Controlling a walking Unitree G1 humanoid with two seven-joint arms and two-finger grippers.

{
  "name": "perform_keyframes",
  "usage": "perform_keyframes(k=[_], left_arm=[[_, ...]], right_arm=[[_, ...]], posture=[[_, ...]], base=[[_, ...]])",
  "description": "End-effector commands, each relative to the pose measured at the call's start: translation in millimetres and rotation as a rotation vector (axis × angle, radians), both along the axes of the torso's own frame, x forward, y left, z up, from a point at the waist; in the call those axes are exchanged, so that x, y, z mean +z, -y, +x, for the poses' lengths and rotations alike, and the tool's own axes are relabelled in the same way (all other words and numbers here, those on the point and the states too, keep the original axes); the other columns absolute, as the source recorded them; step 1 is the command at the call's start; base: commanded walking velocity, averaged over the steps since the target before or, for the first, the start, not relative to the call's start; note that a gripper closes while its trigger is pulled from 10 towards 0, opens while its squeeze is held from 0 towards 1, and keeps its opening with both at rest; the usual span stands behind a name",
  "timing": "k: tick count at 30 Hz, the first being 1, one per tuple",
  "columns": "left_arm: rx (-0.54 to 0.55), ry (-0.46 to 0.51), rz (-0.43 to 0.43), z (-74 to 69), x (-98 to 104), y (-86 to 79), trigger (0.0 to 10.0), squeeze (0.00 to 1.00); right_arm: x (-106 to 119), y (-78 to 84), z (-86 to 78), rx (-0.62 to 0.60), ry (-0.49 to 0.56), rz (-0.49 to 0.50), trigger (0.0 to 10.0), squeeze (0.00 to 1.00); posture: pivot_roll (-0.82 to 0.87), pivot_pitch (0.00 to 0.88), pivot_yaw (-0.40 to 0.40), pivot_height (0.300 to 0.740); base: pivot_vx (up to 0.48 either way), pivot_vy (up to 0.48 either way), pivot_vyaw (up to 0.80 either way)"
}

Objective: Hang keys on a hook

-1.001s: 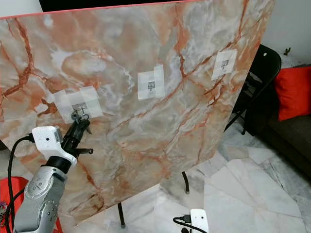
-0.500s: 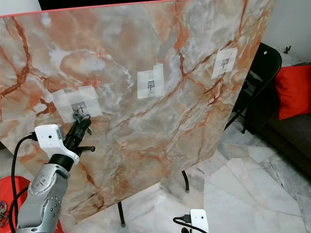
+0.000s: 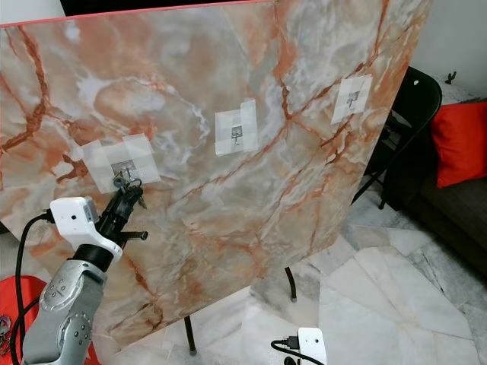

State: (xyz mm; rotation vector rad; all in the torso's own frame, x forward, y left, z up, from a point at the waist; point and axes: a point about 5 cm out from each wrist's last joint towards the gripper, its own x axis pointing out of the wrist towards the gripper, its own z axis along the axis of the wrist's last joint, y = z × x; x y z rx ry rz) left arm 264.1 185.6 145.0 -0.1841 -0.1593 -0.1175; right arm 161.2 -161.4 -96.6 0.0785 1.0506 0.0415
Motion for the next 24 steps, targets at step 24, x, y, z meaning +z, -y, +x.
perform_keyframes(k=[24], left_arm=[[0.008,0.070,-0.015,3.1,15.1,1.8,10.0,0.00]], right_arm=[[1.1,1.0,2.4,-0.006,0.009,-0.001,10.0,0.00]], posture=[[0.09,0.011,-0.065,0.740]], base=[[0.000,0.000,0.00]])
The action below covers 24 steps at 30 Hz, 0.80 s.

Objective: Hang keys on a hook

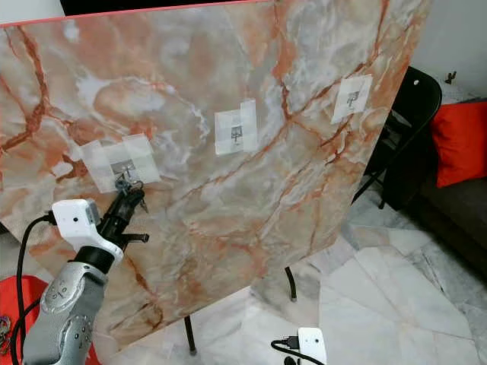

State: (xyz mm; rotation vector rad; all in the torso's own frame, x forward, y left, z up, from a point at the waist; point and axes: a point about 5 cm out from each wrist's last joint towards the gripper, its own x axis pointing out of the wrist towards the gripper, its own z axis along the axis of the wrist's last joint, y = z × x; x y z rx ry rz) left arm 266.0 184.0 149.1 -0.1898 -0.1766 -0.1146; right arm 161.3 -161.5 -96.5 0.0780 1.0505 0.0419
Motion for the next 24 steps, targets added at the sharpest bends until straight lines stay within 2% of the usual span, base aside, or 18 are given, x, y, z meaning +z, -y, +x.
perform_keyframes(k=[1,20,24], left_arm=[[0.004,0.055,-0.009,1.4,11.3,0.1,10.0,0.00],[0.083,0.052,-0.028,4.7,11.5,-9.8,10.0,0.00],[0.071,0.043,-0.026,4.8,10.5,-8.5,10.0,0.00]], right_arm=[[1.1,0.9,2.4,-0.007,0.009,-0.001,10.0,0.00],[1.0,0.9,2.2,-0.009,0.008,0.000,10.0,0.00],[1.0,0.9,2.3,-0.009,0.008,0.000,10.0,0.00]], posture=[[0.09,0.011,-0.065,0.740],[0.08,0.013,-0.065,0.740],[0.09,0.013,-0.066,0.740]], base=[[0.000,0.000,0.00],[0.000,0.000,0.00],[0.000,0.000,0.00]])
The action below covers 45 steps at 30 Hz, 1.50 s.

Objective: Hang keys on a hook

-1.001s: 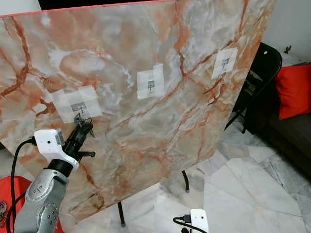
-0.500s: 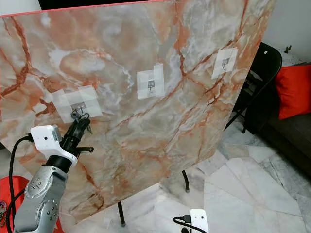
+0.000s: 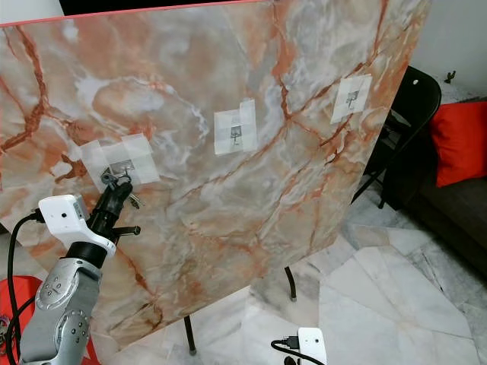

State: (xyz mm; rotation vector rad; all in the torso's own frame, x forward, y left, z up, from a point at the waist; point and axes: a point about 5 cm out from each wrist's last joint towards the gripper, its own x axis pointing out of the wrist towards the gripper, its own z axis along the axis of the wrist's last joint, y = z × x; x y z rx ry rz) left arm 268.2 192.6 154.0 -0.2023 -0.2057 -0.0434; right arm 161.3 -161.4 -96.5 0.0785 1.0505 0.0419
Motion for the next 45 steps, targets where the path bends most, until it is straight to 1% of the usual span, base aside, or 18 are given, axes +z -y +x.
perform_keyframes(k=[1,4,6,14,15,17,18,19,20,21,22,23,39,45], left_arm=[[-0.008,0.017,-0.005,2.7,5.0,1.0,10.0,0.00],[-0.026,0.002,0.006,2.6,2.3,4.2,10.0,0.00],[-0.004,-0.009,0.039,2.7,0.2,3.2,10.0,0.00],[0.005,-0.026,0.044,3.0,-2.6,1.6,10.0,0.00],[0.006,-0.029,0.045,2.7,-3.4,1.6,10.0,0.23],[0.006,-0.031,0.045,2.7,-3.7,1.6,10.0,0.23],[0.007,-0.032,0.044,2.6,-4.0,1.7,10.0,0.40],[0.007,-0.032,0.044,2.6,-4.0,1.7,10.0,0.40],[0.006,-0.032,0.042,2.7,-4.2,1.9,10.0,0.72],[0.004,-0.033,0.042,2.9,-4.4,2.2,10.0,0.85],[0.003,-0.034,0.043,3.1,-4.6,2.4,10.0,0.85],[0.003,-0.034,0.042,3.1,-4.6,2.5,10.0,0.95],[-0.004,-0.056,0.051,-1.4,-10.2,1.2,10.0,0.92],[0.004,-0.072,0.080,-8.5,-15.0,-6.0,10.0,0.90]], right_arm=[[1.0,1.0,2.3,-0.008,0.008,0.000,10.0,0.00],[1.1,1.1,2.4,-0.008,0.008,0.000,10.0,0.00],[1.1,1.2,2.4,-0.008,0.007,-0.001,10.0,0.00],[0.9,1.0,2.1,-0.009,0.006,0.001,10.0,0.00],[0.9,1.0,1.9,-0.010,0.006,0.002,10.0,0.00],[0.8,1.0,1.9,-0.011,0.006,0.002,10.0,0.00],[0.8,1.0,1.8,-0.011,0.006,0.002,10.0,0.00],[0.8,1.0,1.8,-0.011,0.006,0.002,10.0,0.00],[0.8,1.0,1.7,-0.010,0.005,0.002,10.0,0.00],[0.8,1.0,1.7,-0.010,0.005,0.002,10.0,0.00],[0.8,1.0,1.7,-0.010,0.005,0.002,10.0,0.00],[0.8,1.0,1.8,-0.010,0.005,0.002,10.0,0.00],[0.7,1.0,1.6,-0.011,0.005,0.002,10.0,0.00],[0.7,0.9,1.5,-0.010,0.004,0.002,10.0,0.00]], posture=[[0.09,0.013,-0.066,0.740],[0.08,0.012,-0.066,0.740],[0.08,0.012,-0.065,0.740],[0.08,0.013,-0.066,0.740],[0.09,0.013,-0.066,0.740],[0.09,0.013,-0.066,0.740],[0.08,0.013,-0.067,0.740],[0.08,0.013,-0.067,0.740],[0.08,0.013,-0.067,0.740],[0.08,0.013,-0.067,0.740],[0.08,0.013,-0.067,0.740],[0.08,0.013,-0.066,0.740],[0.09,0.014,-0.067,0.740],[0.08,0.008,-0.065,0.740]], base=[[0.000,0.000,0.00],[0.000,0.000,0.00],[0.000,0.000,0.00],[0.000,0.000,0.00],[0.000,0.000,0.00],[0.000,0.000,0.00],[0.000,0.000,0.00],[0.000,0.000,0.00],[0.000,0.000,0.00],[0.000,0.000,0.00],[0.000,0.000,0.00],[0.000,0.000,0.00],[0.000,0.000,0.00],[0.000,0.000,0.00]])
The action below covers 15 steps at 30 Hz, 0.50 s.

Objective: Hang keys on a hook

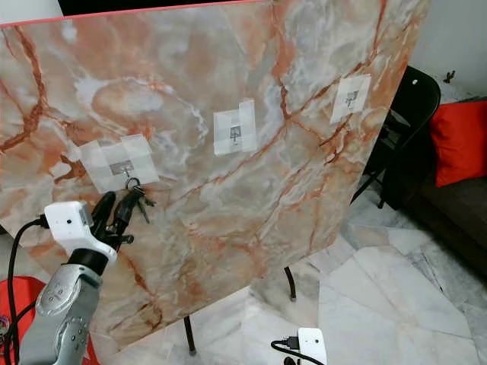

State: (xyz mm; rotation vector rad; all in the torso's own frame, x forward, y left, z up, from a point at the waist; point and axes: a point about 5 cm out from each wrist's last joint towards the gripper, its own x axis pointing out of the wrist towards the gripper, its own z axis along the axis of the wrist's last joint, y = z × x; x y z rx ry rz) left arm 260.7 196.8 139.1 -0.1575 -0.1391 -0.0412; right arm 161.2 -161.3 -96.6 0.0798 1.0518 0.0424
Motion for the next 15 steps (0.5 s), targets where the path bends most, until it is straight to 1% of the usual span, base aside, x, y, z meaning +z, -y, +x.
perform_keyframes(k=[1,3,4,5,6,7,8,10,11,13,14,15], left_arm=[[-0.005,-0.012,0.044,-3.5,-2.0,-2.5,10.0,0.88],[-0.010,-0.016,0.054,-5.5,-3.5,-3.2,10.0,0.88],[-0.005,-0.020,0.056,-8.6,-5.5,-6.0,10.0,0.86],[-0.001,-0.022,0.056,-10.1,-6.4,-7.7,10.0,0.80],[0.007,-0.026,0.059,-12.1,-7.7,-10.2,10.0,0.68],[0.012,-0.030,0.061,-14.1,-9.0,-12.3,10.0,0.53],[0.016,-0.034,0.062,-16.7,-10.6,-14.4,10.0,0.00],[0.019,-0.050,0.075,-21.5,-14.8,-17.8,10.0,0.00],[0.019,-0.074,0.090,-25.7,-20.3,-21.3,10.0,0.00],[0.019,-0.086,0.097,-27.5,-23.1,-23.2,10.0,0.00],[-0.004,-0.126,0.128,-31.1,-31.3,-26.3,10.0,0.00],[-0.029,-0.172,0.233,-33.3,-39.8,-27.6,10.0,0.00]], right_arm=[[0.7,1.0,1.5,-0.009,0.005,0.000,10.0,0.00],[0.7,1.0,1.4,-0.009,0.005,0.000,10.0,0.00],[0.6,1.2,1.4,-0.008,0.005,-0.001,10.0,0.00],[0.6,1.3,1.4,-0.008,0.005,-0.001,10.0,0.00],[0.6,1.4,1.3,-0.007,0.005,-0.001,10.0,0.00],[0.6,1.4,1.2,-0.008,0.004,-0.001,10.0,0.00],[0.5,1.5,1.0,-0.008,0.004,-0.001,10.0,0.00],[0.5,1.7,0.9,-0.005,0.004,-0.004,10.0,0.00],[0.4,1.9,0.7,0.001,0.004,-0.007,10.0,0.00],[0.4,2.0,0.7,0.003,0.003,-0.008,10.0,0.00],[0.3,1.9,0.3,0.004,0.002,-0.009,10.0,0.00],[0.2,1.9,0.1,0.006,0.002,-0.010,10.0,0.00]], posture=[[0.08,0.007,-0.065,0.740],[0.08,0.006,-0.065,0.740],[0.08,0.003,-0.064,0.740],[0.08,0.001,-0.063,0.740],[0.08,0.001,-0.062,0.740],[0.08,0.000,-0.062,0.740],[0.08,0.000,-0.061,0.740],[0.08,0.000,-0.062,0.740],[0.09,0.000,-0.063,0.740],[0.09,0.000,-0.063,0.740],[0.09,0.000,-0.061,0.740],[0.09,0.000,-0.061,0.740]], base=[[0.000,0.000,0.00],[0.000,0.000,0.00],[0.000,0.000,0.00],[0.000,0.000,0.00],[0.000,0.000,0.00],[0.000,0.000,0.00],[0.000,0.000,0.00],[0.000,0.000,0.00],[0.000,0.000,0.00],[0.000,0.000,0.00],[0.000,0.000,0.00],[0.000,0.000,0.00]])
